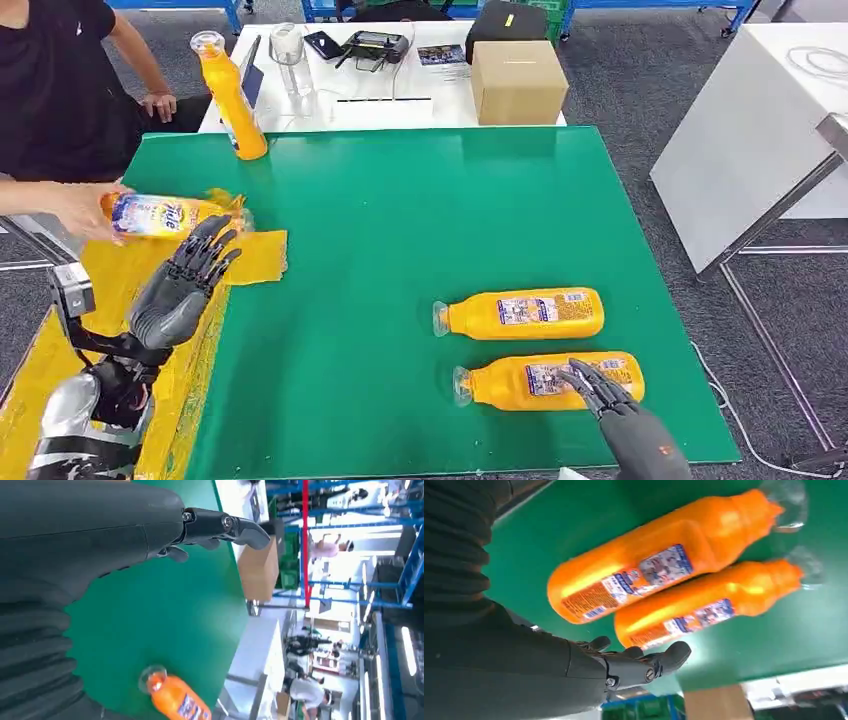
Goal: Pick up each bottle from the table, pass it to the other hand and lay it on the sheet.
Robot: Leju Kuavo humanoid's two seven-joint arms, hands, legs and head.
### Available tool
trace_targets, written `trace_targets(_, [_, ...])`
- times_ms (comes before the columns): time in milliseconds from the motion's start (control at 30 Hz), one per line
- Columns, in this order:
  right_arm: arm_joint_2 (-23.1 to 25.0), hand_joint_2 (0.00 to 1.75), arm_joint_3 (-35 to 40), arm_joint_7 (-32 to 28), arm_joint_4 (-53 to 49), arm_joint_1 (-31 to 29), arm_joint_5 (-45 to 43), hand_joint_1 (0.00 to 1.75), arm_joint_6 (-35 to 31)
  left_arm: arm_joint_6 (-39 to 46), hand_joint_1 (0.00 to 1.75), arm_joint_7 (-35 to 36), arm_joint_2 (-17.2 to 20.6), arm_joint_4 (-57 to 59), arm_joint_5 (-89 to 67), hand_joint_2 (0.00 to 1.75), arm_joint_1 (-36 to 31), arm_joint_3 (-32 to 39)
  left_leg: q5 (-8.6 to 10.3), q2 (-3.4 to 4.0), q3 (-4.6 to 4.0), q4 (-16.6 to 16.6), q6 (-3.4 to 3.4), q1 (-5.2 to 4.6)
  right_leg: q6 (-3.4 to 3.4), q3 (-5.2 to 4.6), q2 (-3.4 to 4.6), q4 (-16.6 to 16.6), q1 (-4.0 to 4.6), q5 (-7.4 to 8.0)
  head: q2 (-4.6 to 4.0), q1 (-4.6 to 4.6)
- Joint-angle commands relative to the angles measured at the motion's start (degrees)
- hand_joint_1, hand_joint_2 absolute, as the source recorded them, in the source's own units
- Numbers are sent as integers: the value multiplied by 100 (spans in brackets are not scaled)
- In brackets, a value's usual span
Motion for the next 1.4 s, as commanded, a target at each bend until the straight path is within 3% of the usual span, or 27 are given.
trace_targets(33, [119, 175, -582, -39, 514, 94, -125, 0, 138, 30, 0, 69, -67, -137, 150, 0, -31, -409, -4, -7, 12, -6, -2, 5, -4, 17, -6, -12, 5, -2, 0, 0])
trace_targets(433, [600, 175, -1801, -370, 1122, 31, -362, 0, 1131, 143, 0, 61, -4, -61, 79, 0, -186, -551, -2, -10, 12, -5, -3, 14, -8, 22, -8, -19, 14, 2, 0, 0])
trace_targets(667, [618, 175, -1815, -400, 1191, -27, -359, 0, 1232, 159, 0, 57, -18, -43, 73, 0, -219, -552, -1, -10, 10, -6, -4, 12, -6, 19, -8, -17, 12, 2, 0, 0])
trace_targets(933, [591, 175, -1827, -613, 1707, -613, -297, 0, 1855, 190, 0, 68, -71, 132, 107, 0, -474, -670, 1, -5, 9, -3, -1, 8, -4, 13, -3, -12, 9, 4, 0, 0])
trace_targets(1200, [586, 175, -1816, -616, 1685, -583, -281, 0, 1869, 189, 0, 71, -69, 135, 116, 0, -464, -669, -2, -12, 15, -6, -4, 10, -7, 23, -10, -17, 10, 0, 0, -2])
trace_targets(1400, [629, 175, -1488, -908, 2183, -1301, -32, 0, 2367, 171, 0, 117, -103, 340, 218, 0, -730, -829, 0, -4, 16, -5, -3, 14, -7, 23, 0, -19, 14, 6, 0, 0])
